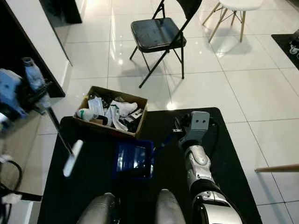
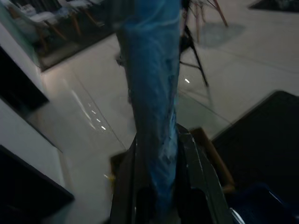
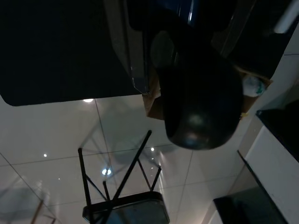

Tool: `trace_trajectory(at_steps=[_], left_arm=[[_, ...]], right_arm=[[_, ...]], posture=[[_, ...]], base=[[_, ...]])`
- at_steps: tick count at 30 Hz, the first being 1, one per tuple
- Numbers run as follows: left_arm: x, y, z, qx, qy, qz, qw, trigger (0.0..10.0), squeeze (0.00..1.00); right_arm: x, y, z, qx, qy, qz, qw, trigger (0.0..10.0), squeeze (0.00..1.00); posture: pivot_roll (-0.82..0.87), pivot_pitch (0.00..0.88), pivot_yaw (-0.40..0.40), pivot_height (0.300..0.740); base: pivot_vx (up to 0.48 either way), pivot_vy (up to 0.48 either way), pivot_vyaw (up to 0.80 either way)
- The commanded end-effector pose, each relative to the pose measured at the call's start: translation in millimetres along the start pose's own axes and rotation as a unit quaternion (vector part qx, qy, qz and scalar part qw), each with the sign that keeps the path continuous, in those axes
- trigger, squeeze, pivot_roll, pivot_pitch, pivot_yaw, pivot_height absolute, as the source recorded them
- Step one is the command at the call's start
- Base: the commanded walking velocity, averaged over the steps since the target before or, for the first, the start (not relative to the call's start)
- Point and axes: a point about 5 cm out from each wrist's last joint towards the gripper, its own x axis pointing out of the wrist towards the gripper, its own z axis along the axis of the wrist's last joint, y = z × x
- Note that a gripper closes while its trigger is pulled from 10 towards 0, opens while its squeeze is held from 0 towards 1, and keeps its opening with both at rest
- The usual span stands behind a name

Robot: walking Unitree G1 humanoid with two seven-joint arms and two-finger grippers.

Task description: Sweep floor

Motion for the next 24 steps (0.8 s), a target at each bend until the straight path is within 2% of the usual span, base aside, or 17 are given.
trace_trajectory(at_steps=[1, 2, 3, 6, 12, 14, 15, 17, 24], left_arm=[[-0.8, -8.3, -7, 0.008, 0.006, 0.009, 1.000, 10.0, 0.00], [-0.8, -8.3, -7, 0.008, 0.006, 0.009, 1.000, 10.0, 0.00], [-0.9, -13.8, -13, 0.001, 0.008, 0.042, 0.999, 10.0, 0.00], [-0.8, -15.8, -15, -0.006, 0.006, 0.059, 0.998, 10.0, 0.00], [-0.1, -31.8, -26, -0.066, -0.013, 0.125, 0.990, 10.0, 0.00], [-0.1, -31.8, -26, -0.066, -0.013, 0.125, 0.990, 10.0, 0.00], [-2.5, -35.4, -32, -0.095, -0.013, 0.155, 0.983, 10.0, 0.00], [-4.8, -38.8, -38, -0.112, -0.008, 0.177, 0.978, 10.0, 0.00], [-5.1, -46.5, -44, -0.122, 0.004, 0.193, 0.974, 10.0, 0.00]], right_arm=[[-7.1, -3.0, -8, 0.011, 0.008, -0.005, 1.000, 10.0, 0.00], [-7.1, -3.0, -8, 0.011, 0.008, -0.005, 1.000, 10.0, 0.00], [-10.6, -7.0, -9, 0.020, 0.001, -0.010, 1.000, 10.0, 0.00], [-12.3, -9.1, -10, 0.023, 0.000, -0.014, 1.000, 10.0, 0.00], [-21.8, -16.3, -17, 0.029, 0.003, -0.029, 0.999, 10.0, 0.00], [-21.8, -16.3, -17, 0.029, 0.003, -0.029, 0.999, 10.0, 0.00], [-25.8, -18.7, -19, 0.030, 0.001, -0.031, 0.999, 10.0, 0.00], [-33.0, -23.5, -22, 0.031, 0.001, -0.034, 0.999, 10.0, 0.00], [-51.0, -40.4, -26, 0.040, -0.009, -0.054, 0.998, 10.0, 0.00]], posture=[[0.01, 0.046, 0.036, 0.740], [0.01, 0.046, 0.036, 0.740], [0.01, 0.046, 0.036, 0.740], [0.01, 0.045, 0.037, 0.740], [0.00, 0.037, 0.039, 0.740], [0.00, 0.037, 0.039, 0.740], [0.00, 0.032, 0.035, 0.740], [-0.01, 0.031, 0.033, 0.740], [-0.01, 0.031, 0.036, 0.740]], base=[[0.000, 0.000, 0.00], [0.000, 0.000, 0.00], [0.000, 0.000, 0.00], [0.000, 0.000, 0.00], [0.000, 0.000, 0.00], [0.000, 0.000, 0.00], [0.000, 0.000, 0.00], [0.000, 0.000, 0.00], [0.000, 0.000, 0.00]])
